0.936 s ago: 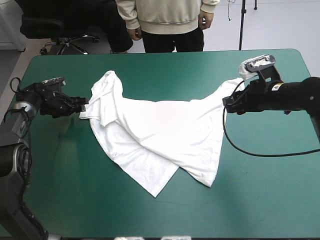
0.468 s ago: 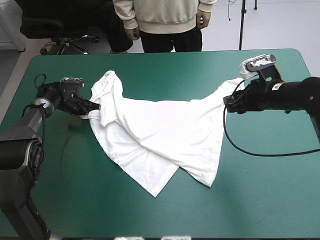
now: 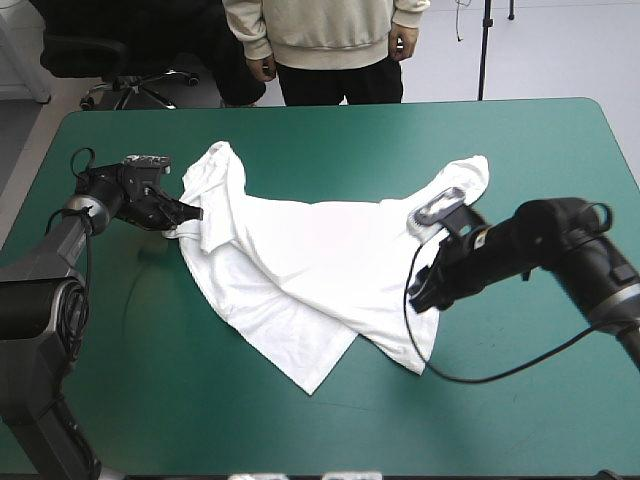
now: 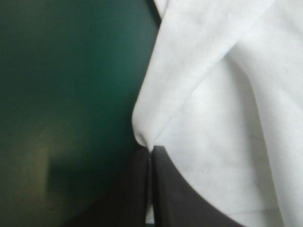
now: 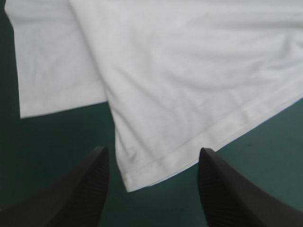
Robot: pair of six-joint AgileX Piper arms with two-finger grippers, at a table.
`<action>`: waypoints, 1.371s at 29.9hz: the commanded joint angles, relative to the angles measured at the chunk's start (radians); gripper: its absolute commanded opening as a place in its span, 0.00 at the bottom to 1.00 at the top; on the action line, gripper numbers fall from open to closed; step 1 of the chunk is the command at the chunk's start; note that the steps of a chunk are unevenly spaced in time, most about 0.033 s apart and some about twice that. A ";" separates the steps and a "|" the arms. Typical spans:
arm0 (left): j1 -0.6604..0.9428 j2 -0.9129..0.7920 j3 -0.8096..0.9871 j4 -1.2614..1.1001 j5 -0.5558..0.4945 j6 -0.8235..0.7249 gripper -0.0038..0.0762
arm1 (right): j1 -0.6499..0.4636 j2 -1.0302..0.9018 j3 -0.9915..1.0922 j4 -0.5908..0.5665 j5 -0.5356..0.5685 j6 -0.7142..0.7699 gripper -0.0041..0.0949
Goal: Fold the cloth
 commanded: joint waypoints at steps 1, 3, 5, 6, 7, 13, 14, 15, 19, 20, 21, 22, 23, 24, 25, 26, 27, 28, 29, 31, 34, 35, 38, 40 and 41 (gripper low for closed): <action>0.000 -0.024 -0.011 0.025 0.025 -0.008 0.03 | 0.181 -0.024 0.052 -0.149 -0.051 0.088 0.56; 0.000 -0.024 -0.011 0.025 0.027 -0.008 0.03 | 0.277 -0.020 0.092 -0.203 -0.049 0.147 0.56; 0.000 -0.024 -0.011 0.022 0.027 -0.008 0.03 | 0.343 -0.017 0.127 -0.214 -0.051 0.180 0.56; 0.000 -0.024 -0.011 0.022 0.027 -0.008 0.03 | 0.374 -0.018 0.147 -0.221 -0.059 0.197 0.56; 0.000 -0.024 -0.011 0.022 0.027 -0.008 0.03 | 0.394 -0.018 0.163 -0.232 -0.066 0.215 0.56; 0.000 -0.024 -0.011 0.016 0.019 -0.008 0.03 | 0.427 -0.016 0.276 -0.298 -0.142 0.286 0.56; 0.000 -0.024 -0.011 0.011 0.017 -0.008 0.03 | 0.427 -0.012 0.293 -0.298 -0.159 0.287 0.56; 0.000 -0.024 -0.011 0.009 0.017 -0.008 0.03 | 0.427 -0.007 0.310 -0.299 -0.178 0.290 0.56; 0.000 -0.022 -0.011 0.006 0.015 -0.008 0.03 | 0.427 0.032 0.344 -0.342 -0.277 0.321 0.56; 0.000 -0.022 -0.011 0.003 0.015 -0.008 0.03 | 0.427 0.043 0.344 -0.353 -0.296 0.333 0.56; 0.000 -0.022 -0.011 -0.002 0.017 -0.008 0.03 | 0.427 0.058 0.344 -0.356 -0.318 0.337 0.56; 0.000 -0.022 -0.011 -0.002 0.017 -0.008 0.03 | 0.427 0.075 0.344 -0.361 -0.334 0.344 0.56; 0.000 -0.022 -0.011 -0.006 0.018 -0.008 0.03 | 0.427 0.089 0.344 -0.377 -0.341 0.358 0.56; 0.000 -0.022 -0.011 -0.009 0.018 -0.002 0.03 | 0.427 0.109 0.344 -0.389 -0.343 0.376 0.55; 0.000 -0.022 -0.011 -0.009 0.020 -0.002 0.03 | 0.427 0.129 0.344 -0.395 -0.343 0.376 0.53; 0.000 -0.022 -0.011 -0.009 0.022 -0.002 0.03 | 0.427 0.148 0.344 -0.395 -0.341 0.378 0.50; 0.000 -0.022 -0.011 -0.009 0.022 -0.002 0.03 | 0.427 0.163 0.344 -0.401 -0.339 0.380 0.46; 0.000 -0.022 -0.011 -0.009 0.022 -0.002 0.03 | 0.427 0.174 0.344 -0.401 -0.339 0.380 0.39; 0.000 -0.022 -0.011 -0.009 0.023 -0.002 0.03 | 0.427 0.182 0.344 -0.403 -0.339 0.380 0.33; 0.000 -0.022 -0.011 -0.014 0.025 -0.002 0.03 | 0.427 0.184 0.344 -0.405 -0.339 0.380 0.16; 0.000 -0.026 -0.011 -0.017 0.031 -0.002 0.03 | 0.427 0.171 0.344 -0.408 -0.347 0.380 0.03; 0.000 -0.028 -0.011 -0.017 0.033 -0.002 0.03 | 0.427 0.161 0.344 -0.413 -0.350 0.383 0.03; 0.000 -0.055 -0.011 -0.017 0.041 -0.002 0.03 | 0.427 0.112 0.342 -0.476 -0.361 0.438 0.03; 0.000 -0.089 -0.011 -0.012 0.041 0.002 0.03 | 0.427 0.057 0.317 -0.539 -0.356 0.501 0.03; 0.000 -0.108 -0.011 -0.010 0.039 0.006 0.03 | 0.427 0.033 0.296 -0.560 -0.351 0.518 0.03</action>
